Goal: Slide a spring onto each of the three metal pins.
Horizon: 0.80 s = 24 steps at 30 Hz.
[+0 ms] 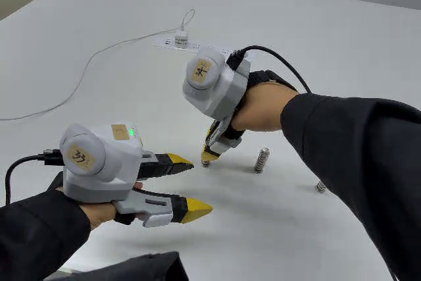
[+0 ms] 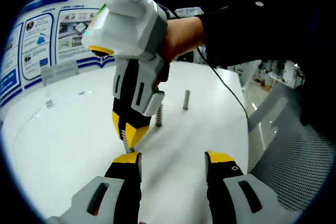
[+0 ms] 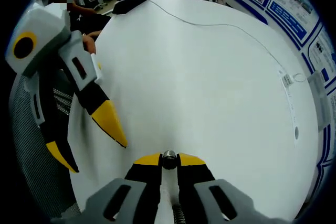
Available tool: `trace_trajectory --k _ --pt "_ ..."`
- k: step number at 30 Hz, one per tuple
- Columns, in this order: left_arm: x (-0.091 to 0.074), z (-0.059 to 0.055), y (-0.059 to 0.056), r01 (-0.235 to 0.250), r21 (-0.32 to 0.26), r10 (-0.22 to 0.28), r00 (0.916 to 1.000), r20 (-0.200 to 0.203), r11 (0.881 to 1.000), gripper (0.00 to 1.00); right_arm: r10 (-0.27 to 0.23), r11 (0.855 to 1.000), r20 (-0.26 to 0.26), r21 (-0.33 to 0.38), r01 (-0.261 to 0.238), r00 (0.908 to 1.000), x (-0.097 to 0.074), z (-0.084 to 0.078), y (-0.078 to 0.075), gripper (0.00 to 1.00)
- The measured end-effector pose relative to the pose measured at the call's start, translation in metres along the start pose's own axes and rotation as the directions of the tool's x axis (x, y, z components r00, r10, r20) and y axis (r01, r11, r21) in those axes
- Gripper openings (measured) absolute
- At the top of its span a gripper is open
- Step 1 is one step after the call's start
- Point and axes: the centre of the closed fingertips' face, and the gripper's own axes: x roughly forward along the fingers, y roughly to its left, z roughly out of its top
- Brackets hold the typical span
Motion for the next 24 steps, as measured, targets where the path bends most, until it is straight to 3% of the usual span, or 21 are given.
trace_trajectory --k 7,14,24 --pt "0.000 0.000 -0.001 0.001 0.002 -0.001 1.0000 -0.003 1.000 0.50 0.002 1.000 0.006 -0.005 -0.002 1.0000 0.000 -0.001 0.000 0.16" --pt "0.000 -0.001 -0.002 0.004 0.003 -0.004 0.9999 -0.010 1.000 0.50 -0.019 1.000 0.038 0.006 0.019 0.9991 -0.013 -0.004 0.000 0.18" --pt "0.001 -0.001 -0.004 0.009 0.003 -0.009 0.9999 -0.014 1.000 0.51 -0.073 0.994 0.144 0.092 0.061 0.9868 -0.044 -0.007 -0.016 0.21"
